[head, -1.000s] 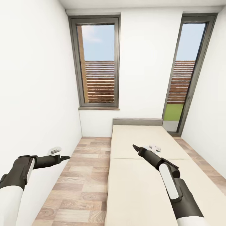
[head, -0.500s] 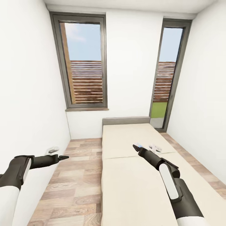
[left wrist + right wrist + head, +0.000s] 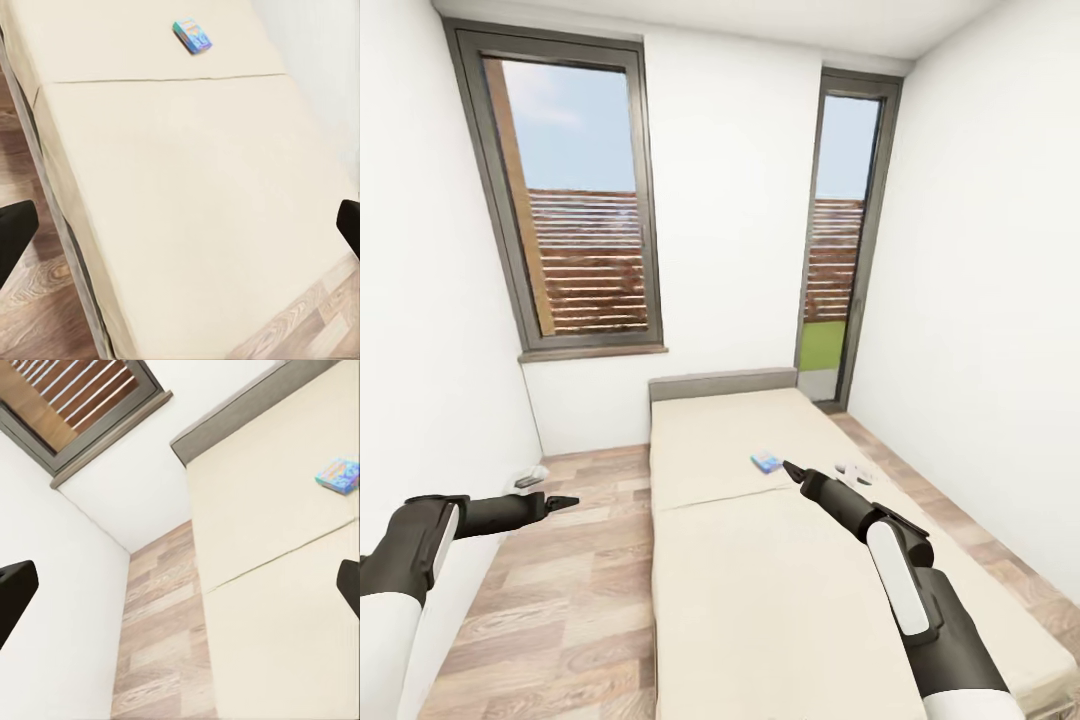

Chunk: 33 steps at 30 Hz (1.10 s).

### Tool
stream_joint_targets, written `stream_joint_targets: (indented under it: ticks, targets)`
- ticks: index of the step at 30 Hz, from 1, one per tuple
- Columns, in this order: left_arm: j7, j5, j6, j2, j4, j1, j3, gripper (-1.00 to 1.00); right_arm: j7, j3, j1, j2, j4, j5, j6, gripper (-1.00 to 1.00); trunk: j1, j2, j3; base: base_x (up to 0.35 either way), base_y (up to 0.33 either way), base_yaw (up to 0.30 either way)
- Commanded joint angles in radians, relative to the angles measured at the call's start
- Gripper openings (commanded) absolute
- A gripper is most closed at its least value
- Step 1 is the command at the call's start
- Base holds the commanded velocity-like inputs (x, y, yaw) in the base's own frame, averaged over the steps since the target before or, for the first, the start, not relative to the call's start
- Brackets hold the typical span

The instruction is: Put all the toys in the child's room - the three board games (two on the bed and one on the table), the two jigsaw puzzles on the table, and the tennis ball on the table - inside the toy box on the table in the child's room.

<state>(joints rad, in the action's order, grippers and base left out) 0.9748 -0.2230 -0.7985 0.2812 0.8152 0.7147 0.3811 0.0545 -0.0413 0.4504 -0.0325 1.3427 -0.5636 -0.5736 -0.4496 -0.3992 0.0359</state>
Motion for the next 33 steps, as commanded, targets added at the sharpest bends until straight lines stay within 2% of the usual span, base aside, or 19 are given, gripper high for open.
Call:
stream_joint_targets:
  ticks: [1,16,24,33]
  targets:
    - [0.01,-0.01,-0.005,0.0,0.001,0.001,0.004,1.0,0.005,-0.003,0.001,-0.001,0.0,0.001,-0.006,1.0,0.0,-0.001,0.0,0.0,0.06,-0.278]
    - [0.01,-0.011,-0.005,0.0,0.001,0.0,0.004,1.0,0.012,-0.001,0.001,-0.001,0.001,0.001,-0.004,1.0,0.0,-0.001,0.0,0.0,0.132,-0.274]
    - [0.01,-0.011,-0.005,0.0,0.001,0.0,0.004,1.0,0.055,-0.001,0.001,0.0,0.004,0.002,0.001,1.0,0.0,-0.001,0.0,0.03,0.255,-0.062]
    - [0.01,-0.01,-0.005,0.0,0.001,0.0,0.004,1.0,0.065,-0.002,0.001,0.0,0.006,0.002,0.001,1.0,0.0,-0.001,0.004,0.065,0.259,-0.149]
